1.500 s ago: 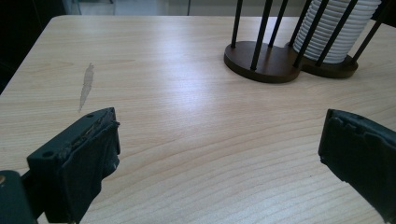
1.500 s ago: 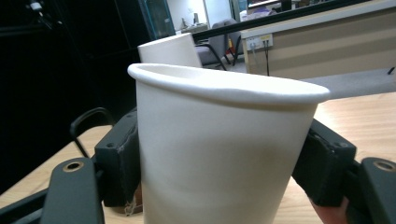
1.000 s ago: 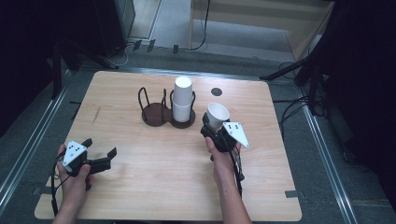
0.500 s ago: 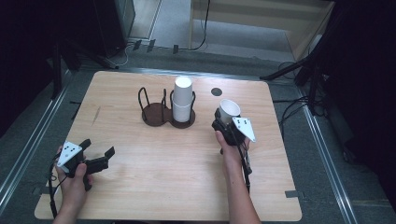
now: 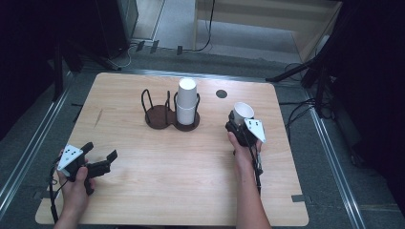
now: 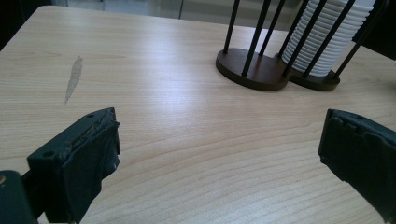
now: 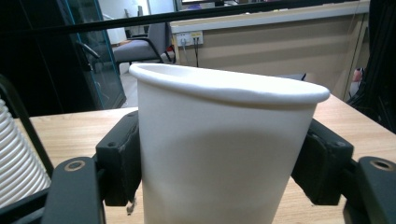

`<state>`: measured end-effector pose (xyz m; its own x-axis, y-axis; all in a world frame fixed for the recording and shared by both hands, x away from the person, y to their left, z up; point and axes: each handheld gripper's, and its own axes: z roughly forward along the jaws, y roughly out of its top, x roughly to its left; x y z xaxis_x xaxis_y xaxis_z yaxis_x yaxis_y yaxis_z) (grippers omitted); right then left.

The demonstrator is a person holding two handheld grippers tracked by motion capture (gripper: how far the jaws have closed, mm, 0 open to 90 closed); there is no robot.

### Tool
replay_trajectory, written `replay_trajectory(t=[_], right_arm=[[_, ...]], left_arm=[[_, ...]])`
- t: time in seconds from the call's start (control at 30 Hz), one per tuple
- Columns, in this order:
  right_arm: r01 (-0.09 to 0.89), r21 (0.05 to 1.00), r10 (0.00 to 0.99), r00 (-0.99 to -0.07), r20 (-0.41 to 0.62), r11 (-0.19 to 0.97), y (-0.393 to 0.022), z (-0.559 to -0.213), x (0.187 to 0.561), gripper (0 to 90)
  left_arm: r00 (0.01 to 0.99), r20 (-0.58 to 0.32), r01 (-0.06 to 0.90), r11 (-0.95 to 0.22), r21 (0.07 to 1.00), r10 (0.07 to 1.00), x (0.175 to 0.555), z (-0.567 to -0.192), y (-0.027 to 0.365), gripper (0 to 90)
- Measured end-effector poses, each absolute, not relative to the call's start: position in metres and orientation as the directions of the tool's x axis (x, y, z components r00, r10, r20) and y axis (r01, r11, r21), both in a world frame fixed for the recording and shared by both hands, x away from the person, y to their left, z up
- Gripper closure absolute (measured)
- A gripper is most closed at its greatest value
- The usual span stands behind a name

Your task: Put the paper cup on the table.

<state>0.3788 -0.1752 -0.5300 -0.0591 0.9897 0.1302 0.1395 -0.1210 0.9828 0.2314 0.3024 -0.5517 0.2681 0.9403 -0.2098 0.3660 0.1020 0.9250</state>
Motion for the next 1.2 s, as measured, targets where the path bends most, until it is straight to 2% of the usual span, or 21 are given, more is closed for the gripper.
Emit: replay_trajectory(t=[0.2,0.37,0.5,0.63,0.97,1.1,1.2], right_arm=[[0.188,0.978,0.995,-0.016,0.095,-0.091,-0.180,-0.540,0.385,27.5],[0.218,0.970,0.995,0.014,0.104,-0.104,-0.180,-0.543,0.388,27.1],[0.274,0.961,0.999,-0.009,0.050,-0.046,-0.175,-0.542,0.392,26.3],[0.289,0.957,1.000,-0.018,0.026,-0.019,-0.172,-0.543,0.393,25.7],[0.352,0.935,0.997,-0.052,0.055,-0.033,-0.175,-0.543,0.390,24.3],[0.356,0.934,0.996,-0.064,0.069,-0.042,-0.176,-0.542,0.389,18.9],[0.371,0.927,0.993,-0.076,0.089,-0.055,-0.177,-0.541,0.388,8.0]], left_arm=[[0.266,-0.219,0.366,0.112,0.924,0.939,0.231,-0.552,0.303,0.0],[0.269,-0.229,0.366,0.120,0.923,0.935,0.231,-0.552,0.305,0.0],[0.268,-0.232,0.365,0.124,0.923,0.935,0.230,-0.552,0.305,0.0],[0.267,-0.236,0.367,0.128,0.921,0.934,0.231,-0.552,0.305,0.0],[0.266,-0.248,0.369,0.139,0.919,0.932,0.231,-0.552,0.306,0.0],[0.267,-0.250,0.371,0.140,0.918,0.931,0.231,-0.552,0.307,0.0],[0.267,-0.251,0.370,0.141,0.918,0.930,0.231,-0.552,0.307,0.0]])
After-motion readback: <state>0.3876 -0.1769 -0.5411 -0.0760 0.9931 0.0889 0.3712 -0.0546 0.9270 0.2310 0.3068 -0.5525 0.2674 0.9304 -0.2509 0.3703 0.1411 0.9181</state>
